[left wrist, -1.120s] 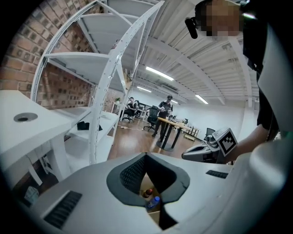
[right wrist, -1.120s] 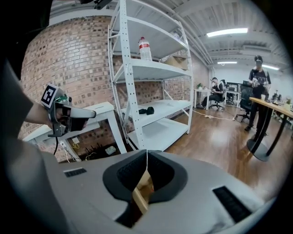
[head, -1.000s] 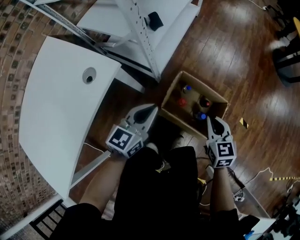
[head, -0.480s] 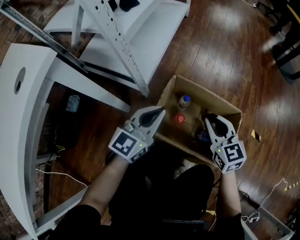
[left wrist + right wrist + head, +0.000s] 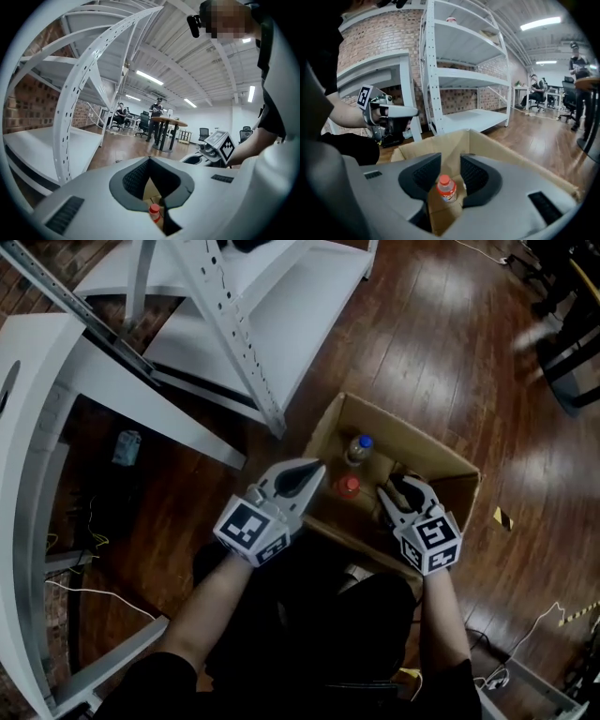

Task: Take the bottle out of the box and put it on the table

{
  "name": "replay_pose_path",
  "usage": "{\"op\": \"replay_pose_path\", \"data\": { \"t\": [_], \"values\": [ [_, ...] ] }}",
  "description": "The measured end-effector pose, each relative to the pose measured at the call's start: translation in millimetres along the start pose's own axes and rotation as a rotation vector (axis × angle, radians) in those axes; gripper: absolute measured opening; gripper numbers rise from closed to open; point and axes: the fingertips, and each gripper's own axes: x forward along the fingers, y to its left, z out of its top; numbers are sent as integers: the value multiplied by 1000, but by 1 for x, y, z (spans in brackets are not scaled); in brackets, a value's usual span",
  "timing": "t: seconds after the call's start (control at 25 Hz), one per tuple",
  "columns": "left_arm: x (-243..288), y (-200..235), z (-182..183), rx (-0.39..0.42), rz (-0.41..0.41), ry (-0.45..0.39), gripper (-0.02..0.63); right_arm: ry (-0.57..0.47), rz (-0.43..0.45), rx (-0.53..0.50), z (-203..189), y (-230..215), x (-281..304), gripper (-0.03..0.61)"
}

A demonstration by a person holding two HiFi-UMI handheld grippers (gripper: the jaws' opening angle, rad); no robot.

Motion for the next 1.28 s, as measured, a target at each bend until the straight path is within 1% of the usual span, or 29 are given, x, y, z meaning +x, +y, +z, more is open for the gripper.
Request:
{"op": "replay_pose_path", "data": {
  "t": [0.04,0.12,0.16,0.2,0.24,0.32,0.36,0.44,0.6,0.64,0.68,0.8,0.96,1.08,1.12,1.2,1.28],
  "values": [
    [-4,0,-3,1,4,-3,5,30,28,8,-12,3,10,169],
    [-11,1,-11,6,12,-1,5,96,67,27,-39,7,31,230],
    [-15,3,-13,6,16,1,5,127,75,35,-52,8,41,269],
    [-20,5,-14,0,22,1,5,157,80,41,-63,9,51,296],
    [-25,8,-14,-7,29,0,5,185,84,44,-74,11,59,341],
    [-35,12,-14,-14,47,-9,5,237,98,47,-90,14,75,364],
    [-39,15,-13,-15,59,-15,5,259,105,45,-97,15,82,395],
    [-46,19,-14,-16,85,-18,5,295,106,37,-107,15,95,397],
    [-58,25,-22,14,115,-4,5,348,100,26,-128,12,116,398],
    [-61,27,-22,13,123,-4,5,355,108,33,-132,12,121,452],
    [-64,29,-23,10,133,-6,5,357,116,38,-135,13,125,471],
    [-77,34,-27,2,167,4,5,357,132,25,-142,19,141,471],
    [-93,41,-31,4,214,0,5,405,140,-23,-161,24,160,471],
    [-104,42,-38,-15,231,26,5,406,135,-18,-166,24,168,470],
    [-107,43,-39,-12,239,23,5,403,130,-18,-167,24,170,464],
    [-113,45,-39,-6,251,14,5,411,113,-27,-172,21,173,407],
    [-116,47,-40,4,257,9,5,432,99,-33,-180,17,176,399]
  ]
}}
